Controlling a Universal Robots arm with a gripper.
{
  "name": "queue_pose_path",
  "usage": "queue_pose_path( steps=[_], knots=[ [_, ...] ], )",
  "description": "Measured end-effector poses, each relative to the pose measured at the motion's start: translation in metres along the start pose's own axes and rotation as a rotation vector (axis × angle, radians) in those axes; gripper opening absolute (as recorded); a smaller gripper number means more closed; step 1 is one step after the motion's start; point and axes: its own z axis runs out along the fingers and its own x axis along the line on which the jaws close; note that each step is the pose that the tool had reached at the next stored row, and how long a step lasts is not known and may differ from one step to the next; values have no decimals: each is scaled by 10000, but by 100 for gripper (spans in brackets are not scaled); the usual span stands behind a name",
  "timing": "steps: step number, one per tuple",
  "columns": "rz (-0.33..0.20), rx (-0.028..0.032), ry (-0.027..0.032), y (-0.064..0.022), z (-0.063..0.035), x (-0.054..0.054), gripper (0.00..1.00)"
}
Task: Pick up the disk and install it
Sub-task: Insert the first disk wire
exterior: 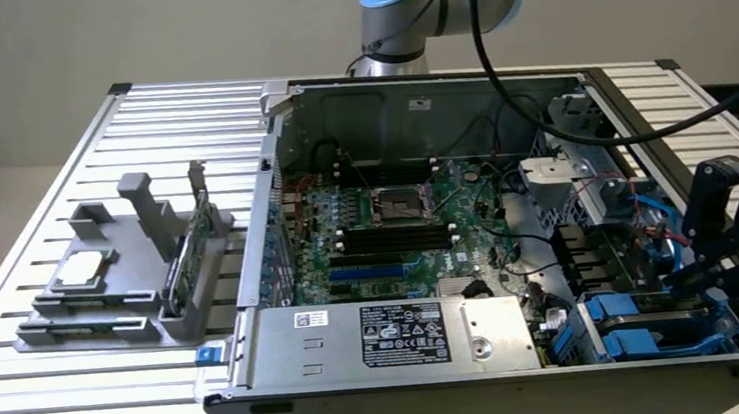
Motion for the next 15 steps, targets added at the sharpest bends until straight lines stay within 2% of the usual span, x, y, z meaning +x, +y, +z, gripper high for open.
queue_pose_path(
  steps=[11, 15],
  knots=[
    [817, -123, -191, -2, 0, 0, 16],
    [1125, -176, -229, -3, 0, 0, 16]
  ],
)
